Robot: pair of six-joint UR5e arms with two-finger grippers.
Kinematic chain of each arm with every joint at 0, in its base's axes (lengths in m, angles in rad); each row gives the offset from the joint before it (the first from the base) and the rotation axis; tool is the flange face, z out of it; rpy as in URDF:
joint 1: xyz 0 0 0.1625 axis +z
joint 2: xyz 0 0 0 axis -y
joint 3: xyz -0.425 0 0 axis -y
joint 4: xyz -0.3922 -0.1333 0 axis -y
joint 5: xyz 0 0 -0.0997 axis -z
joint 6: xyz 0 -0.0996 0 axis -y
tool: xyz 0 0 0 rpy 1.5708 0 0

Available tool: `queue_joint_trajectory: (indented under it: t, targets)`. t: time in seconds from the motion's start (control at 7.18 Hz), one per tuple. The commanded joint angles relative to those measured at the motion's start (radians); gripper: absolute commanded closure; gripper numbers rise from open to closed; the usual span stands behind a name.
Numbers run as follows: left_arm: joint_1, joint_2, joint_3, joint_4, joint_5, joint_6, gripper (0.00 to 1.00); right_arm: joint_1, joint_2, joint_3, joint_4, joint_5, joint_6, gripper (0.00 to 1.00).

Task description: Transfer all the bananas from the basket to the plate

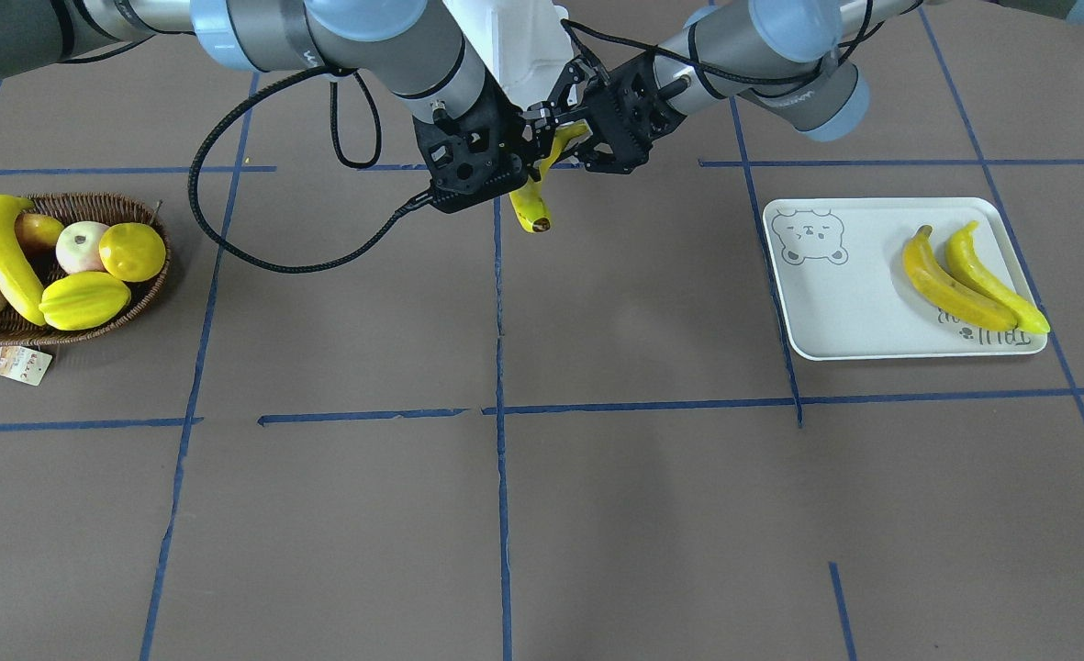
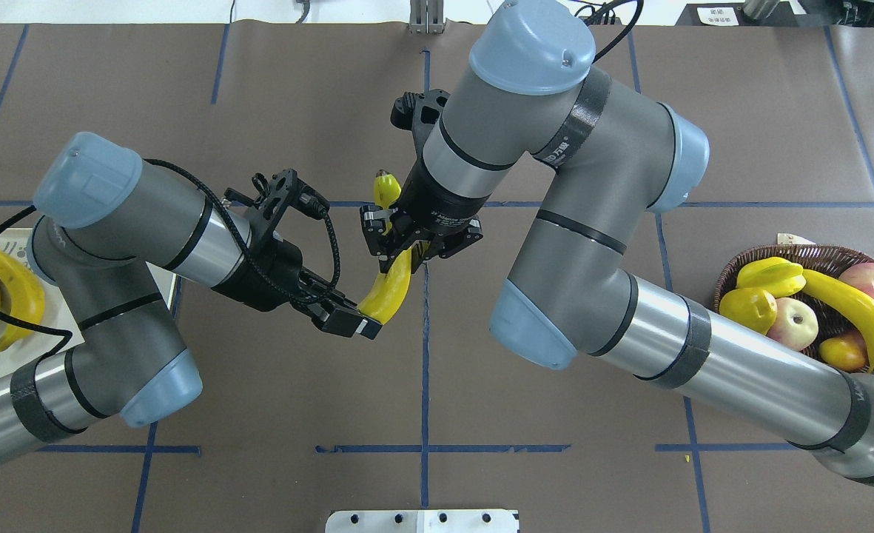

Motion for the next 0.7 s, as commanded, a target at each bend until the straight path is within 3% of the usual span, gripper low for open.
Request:
queue_joint_trajectory:
  t: [0.0, 0.56]
  targets:
    - [-0.001, 0.004, -0.003, 0.0, 0.0, -0.026, 1.0, 0.0, -0.003, 0.001, 0.029, 0.0, 0.0, 0.0]
    - [-0.018, 0.01, -0.003, 0.0, 0.0, -0.044, 1.0, 0.011, -0.017, 0.022, 0.08, 0.006, 0.007, 0.0]
